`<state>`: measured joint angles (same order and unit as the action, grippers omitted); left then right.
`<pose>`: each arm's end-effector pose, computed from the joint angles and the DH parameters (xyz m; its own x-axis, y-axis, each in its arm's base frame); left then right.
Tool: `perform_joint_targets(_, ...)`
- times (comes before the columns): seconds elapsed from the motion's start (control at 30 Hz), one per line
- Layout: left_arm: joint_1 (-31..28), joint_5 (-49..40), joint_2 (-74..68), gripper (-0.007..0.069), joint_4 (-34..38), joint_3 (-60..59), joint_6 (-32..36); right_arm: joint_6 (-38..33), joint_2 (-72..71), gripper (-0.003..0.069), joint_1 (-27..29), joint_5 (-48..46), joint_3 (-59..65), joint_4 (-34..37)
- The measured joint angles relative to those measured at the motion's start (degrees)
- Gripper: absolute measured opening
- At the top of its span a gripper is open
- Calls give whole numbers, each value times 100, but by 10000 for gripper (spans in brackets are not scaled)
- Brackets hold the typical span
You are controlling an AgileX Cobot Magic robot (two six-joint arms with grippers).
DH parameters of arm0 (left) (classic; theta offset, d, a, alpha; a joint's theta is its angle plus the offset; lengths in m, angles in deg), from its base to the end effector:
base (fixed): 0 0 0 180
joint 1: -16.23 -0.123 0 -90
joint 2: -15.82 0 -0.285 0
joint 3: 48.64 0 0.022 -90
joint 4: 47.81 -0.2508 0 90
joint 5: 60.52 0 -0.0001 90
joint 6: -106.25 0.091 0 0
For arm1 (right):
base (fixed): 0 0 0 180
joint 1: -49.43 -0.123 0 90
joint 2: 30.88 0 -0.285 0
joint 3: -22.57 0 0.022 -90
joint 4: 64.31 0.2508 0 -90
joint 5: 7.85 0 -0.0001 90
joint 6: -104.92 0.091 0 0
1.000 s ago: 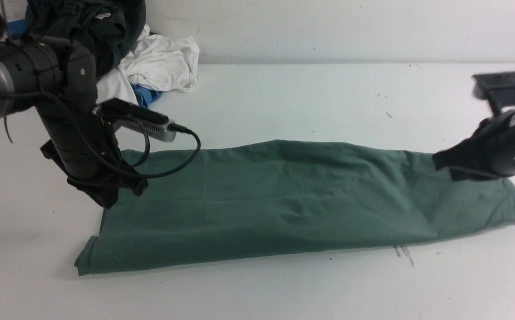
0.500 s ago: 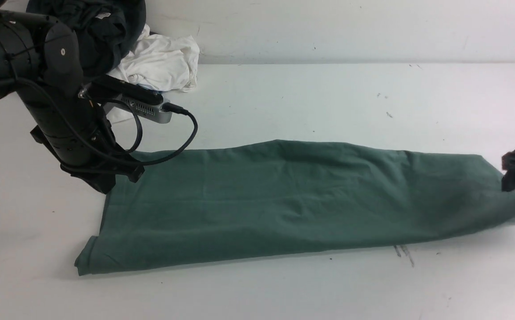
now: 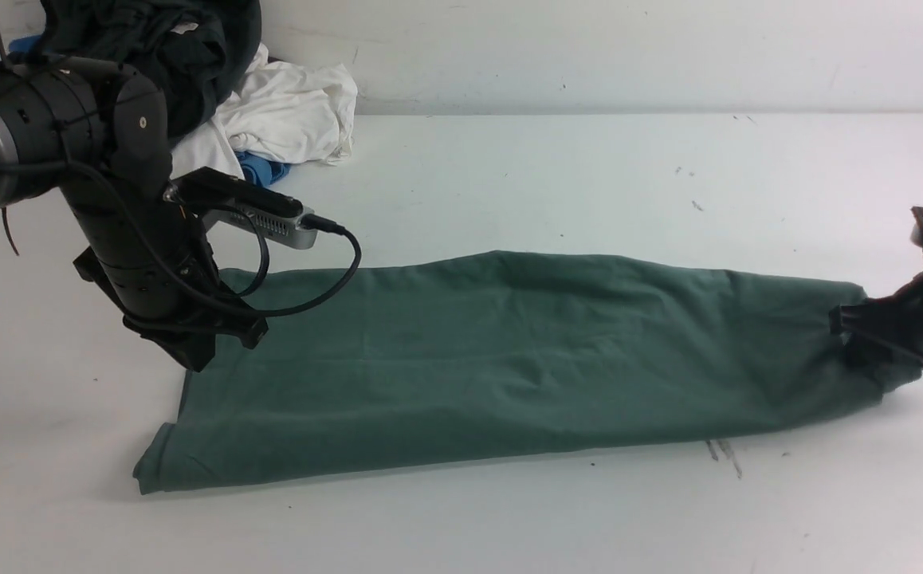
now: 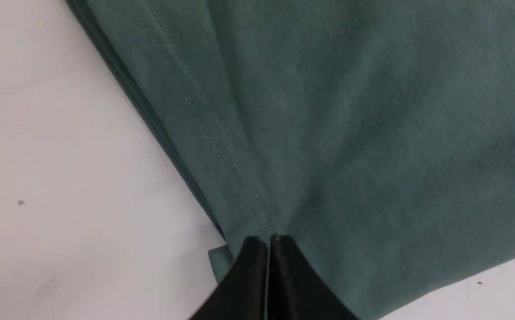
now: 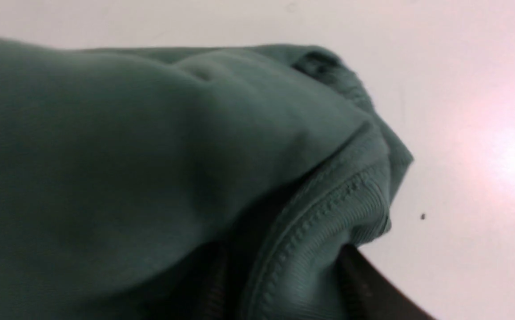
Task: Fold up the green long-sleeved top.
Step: Use the right arm to clamp the right edge of the fabric, then use the right arm to drag the right edge of the fabric to the left and folds it over the left edge
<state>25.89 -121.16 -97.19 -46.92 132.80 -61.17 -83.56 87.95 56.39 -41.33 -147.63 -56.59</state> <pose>0.3596 -0.0625 0.2234 -0.9192 0.3698 -0.1354 0.3713 0.9284 0.0154 0.3733 -0.0388 0.1470 -0.9462 0.0799 -0.3135 0.0645 0.9962 0.0594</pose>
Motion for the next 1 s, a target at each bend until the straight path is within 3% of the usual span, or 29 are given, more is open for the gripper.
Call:
perform_joint_targets(0.1, 0, 16, -46, -7, 4, 0, 0, -139, -266, 52, -46, -231, 0, -56)
perform_joint_targets(0.13, 0, 21, -46, -7, 4, 0, 0, -147, -386, 30, -46, -285, 0, -114)
perform_joint_targets(0.23, 0, 38, -46, -7, 4, 0, 0, 8, -958, 10, -39, -494, 9, -772)
perform_joint_targets(0.37, 0, 44, -9, -7, 4, 0, 0, 789, -1710, 10, 82, -841, 9, -1806)
perform_joint_targets(0.43, 0, 52, 39, -7, 4, 0, 0, 1552, -2361, 10, 266, -1110, 9, -2744)
perform_joint_targets(0.53, 0, 102, 58, -7, 11, 0, 0, 1817, -2923, 10, 263, -1327, -90, -3078)
perform_joint_targets(0.7, 0, 265, 58, -7, 123, 0, 0, 1340, -3428, 10, -391, -1560, -600, -2569)
perform_joint_targets(0.83, 0, 318, 58, -7, 199, 0, 104, 599, -3301, 10, -1657, -1575, -897, -1441)
perform_joint_targets(1.0, 0, 282, 58, -7, 395, 0, 206, 419, -2454, 9, -2734, -1203, -936, -772)
